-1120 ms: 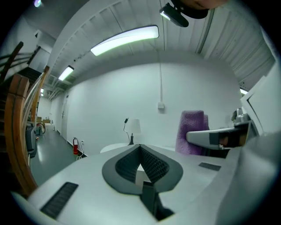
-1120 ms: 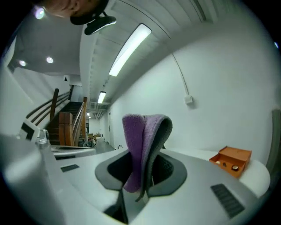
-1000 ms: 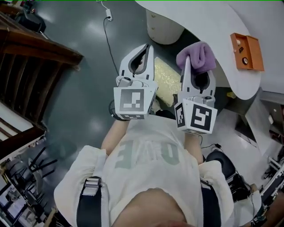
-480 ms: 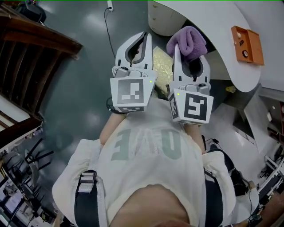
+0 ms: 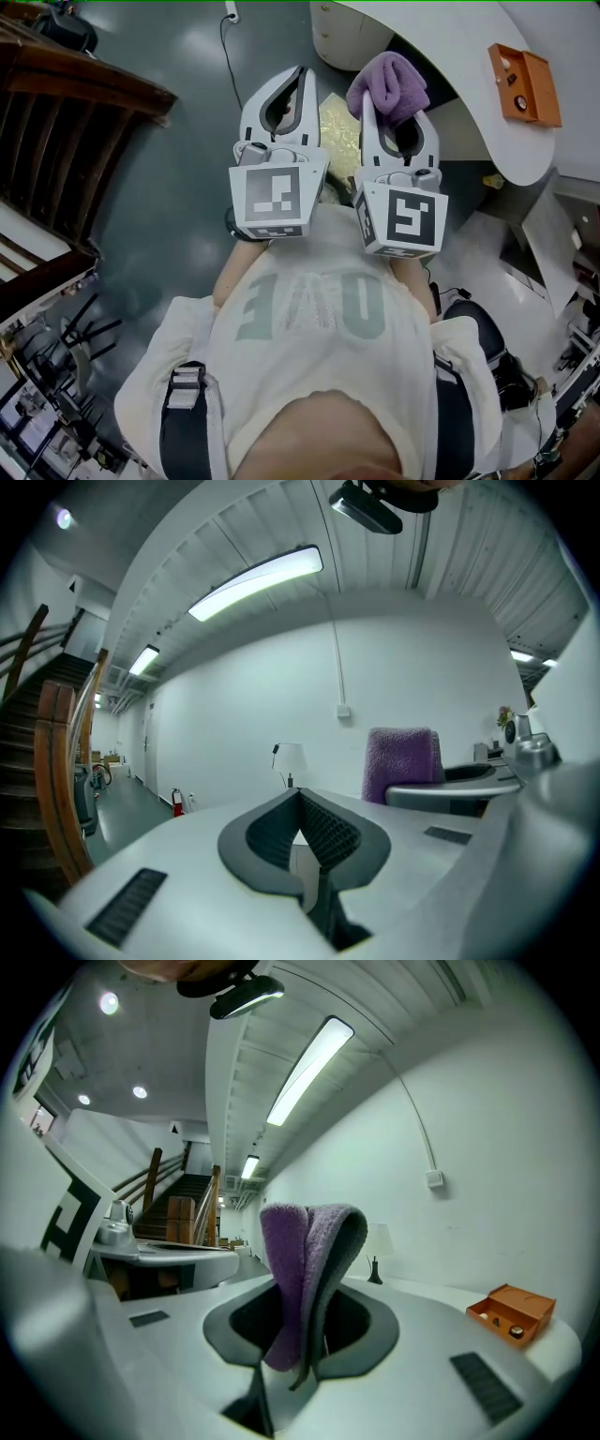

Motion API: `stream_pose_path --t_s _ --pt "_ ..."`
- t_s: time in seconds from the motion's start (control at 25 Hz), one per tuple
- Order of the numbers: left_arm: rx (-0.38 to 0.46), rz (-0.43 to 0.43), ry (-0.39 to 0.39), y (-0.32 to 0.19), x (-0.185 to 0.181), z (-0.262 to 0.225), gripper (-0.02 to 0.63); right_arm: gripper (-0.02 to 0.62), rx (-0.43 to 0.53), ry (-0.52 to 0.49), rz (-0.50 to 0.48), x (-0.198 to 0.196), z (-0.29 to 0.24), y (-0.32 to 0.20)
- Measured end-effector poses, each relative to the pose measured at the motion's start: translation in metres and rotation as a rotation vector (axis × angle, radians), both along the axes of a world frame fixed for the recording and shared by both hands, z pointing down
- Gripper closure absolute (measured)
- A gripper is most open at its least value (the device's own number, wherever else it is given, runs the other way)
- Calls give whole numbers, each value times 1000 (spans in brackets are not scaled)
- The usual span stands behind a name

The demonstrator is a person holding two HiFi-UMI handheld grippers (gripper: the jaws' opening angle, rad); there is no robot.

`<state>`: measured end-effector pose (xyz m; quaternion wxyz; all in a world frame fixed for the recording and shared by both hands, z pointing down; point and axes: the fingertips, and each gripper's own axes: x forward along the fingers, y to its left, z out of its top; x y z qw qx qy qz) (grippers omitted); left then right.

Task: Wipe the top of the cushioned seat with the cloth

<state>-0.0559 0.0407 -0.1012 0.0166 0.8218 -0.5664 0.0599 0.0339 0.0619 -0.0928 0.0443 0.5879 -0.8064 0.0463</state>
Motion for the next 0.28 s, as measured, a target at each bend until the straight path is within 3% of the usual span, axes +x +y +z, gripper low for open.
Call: stream_pose_path --t_s 0.28 --pt "-15 2 -5 10 4 3 600 497 -30 2 -14 -1 9 11"
